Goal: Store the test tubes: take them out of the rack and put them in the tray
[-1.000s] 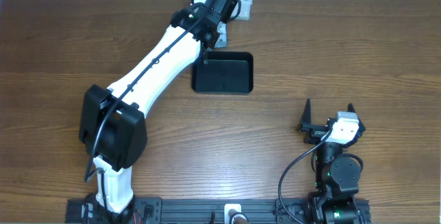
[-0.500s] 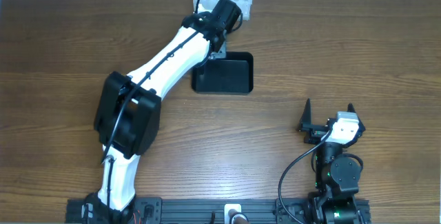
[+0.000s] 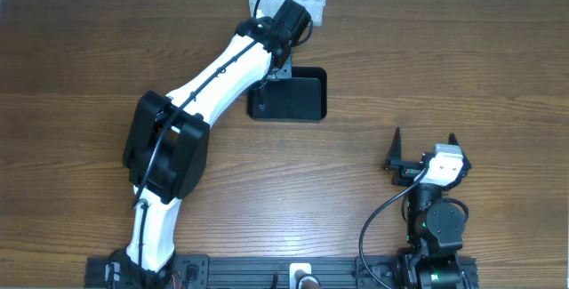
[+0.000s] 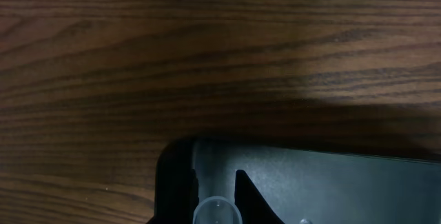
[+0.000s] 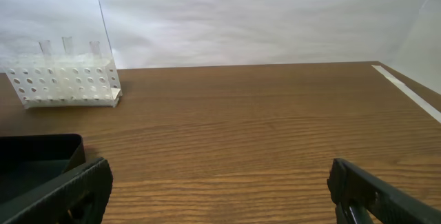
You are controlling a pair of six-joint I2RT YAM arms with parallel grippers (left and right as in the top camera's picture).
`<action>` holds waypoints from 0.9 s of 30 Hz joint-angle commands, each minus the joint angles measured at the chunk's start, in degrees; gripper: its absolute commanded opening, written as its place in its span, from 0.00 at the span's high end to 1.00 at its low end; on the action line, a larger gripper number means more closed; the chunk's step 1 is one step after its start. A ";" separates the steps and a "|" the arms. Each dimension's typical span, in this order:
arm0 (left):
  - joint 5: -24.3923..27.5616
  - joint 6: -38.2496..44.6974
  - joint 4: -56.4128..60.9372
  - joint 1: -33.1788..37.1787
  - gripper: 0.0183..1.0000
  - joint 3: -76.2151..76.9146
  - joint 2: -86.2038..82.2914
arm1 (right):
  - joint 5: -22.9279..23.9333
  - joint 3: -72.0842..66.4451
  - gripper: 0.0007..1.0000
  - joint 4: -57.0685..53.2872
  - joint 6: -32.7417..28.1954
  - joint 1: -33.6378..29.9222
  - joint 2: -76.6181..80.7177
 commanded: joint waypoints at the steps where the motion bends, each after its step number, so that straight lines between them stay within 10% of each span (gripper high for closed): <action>1: 2.78 -0.85 -1.05 0.61 0.91 -0.31 1.62 | 0.70 -0.35 0.01 -0.02 -0.26 -0.15 -0.52; 16: 2.71 -0.83 -0.61 1.55 0.55 0.22 -2.29 | 0.70 -0.33 0.01 -0.02 -0.26 -0.15 -0.52; 27: -8.52 8.96 11.30 0.87 0.00 12.90 -6.78 | 0.70 -0.35 0.01 -0.02 -0.26 -0.15 -0.52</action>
